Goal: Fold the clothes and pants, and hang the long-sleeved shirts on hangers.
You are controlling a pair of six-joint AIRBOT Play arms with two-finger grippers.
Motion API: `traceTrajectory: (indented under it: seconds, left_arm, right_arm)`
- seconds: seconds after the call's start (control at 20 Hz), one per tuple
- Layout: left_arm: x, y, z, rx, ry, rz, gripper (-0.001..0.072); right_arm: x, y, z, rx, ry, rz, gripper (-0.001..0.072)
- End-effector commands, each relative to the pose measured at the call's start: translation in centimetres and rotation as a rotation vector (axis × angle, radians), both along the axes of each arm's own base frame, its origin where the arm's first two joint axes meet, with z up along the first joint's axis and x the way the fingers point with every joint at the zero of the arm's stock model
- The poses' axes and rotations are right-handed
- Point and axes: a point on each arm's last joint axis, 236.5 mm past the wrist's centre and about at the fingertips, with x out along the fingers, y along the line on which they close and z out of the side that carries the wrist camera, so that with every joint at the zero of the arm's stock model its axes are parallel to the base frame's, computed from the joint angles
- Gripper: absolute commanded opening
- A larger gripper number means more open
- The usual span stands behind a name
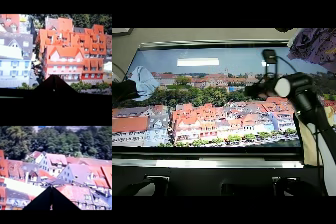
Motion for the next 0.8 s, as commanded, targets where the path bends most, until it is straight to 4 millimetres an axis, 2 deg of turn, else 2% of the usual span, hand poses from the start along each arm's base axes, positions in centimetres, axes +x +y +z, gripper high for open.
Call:
traceTrajectory:
  seconds: [0.0, 0.15, 0.75]
  left_arm:
    - [-3.0, 0.0, -1.7, 0.028, -0.048, 0.005, 0.0014]
    - [-4.7, 0.3, -2.9, 0.045, 0.007, 0.010, 0.0015]
    - [-4.7, 0.3, -2.9, 0.045, 0.008, 0.010, 0.0015]
  right_arm:
    - [-2.1, 6.1, 0.7, -0.028, -0.064, 0.175, 0.0031]
    - [-2.0, 5.9, 0.7, -0.035, -0.067, 0.174, 0.0031]
    - [-2.0, 5.8, 0.7, -0.042, -0.066, 0.173, 0.0031]
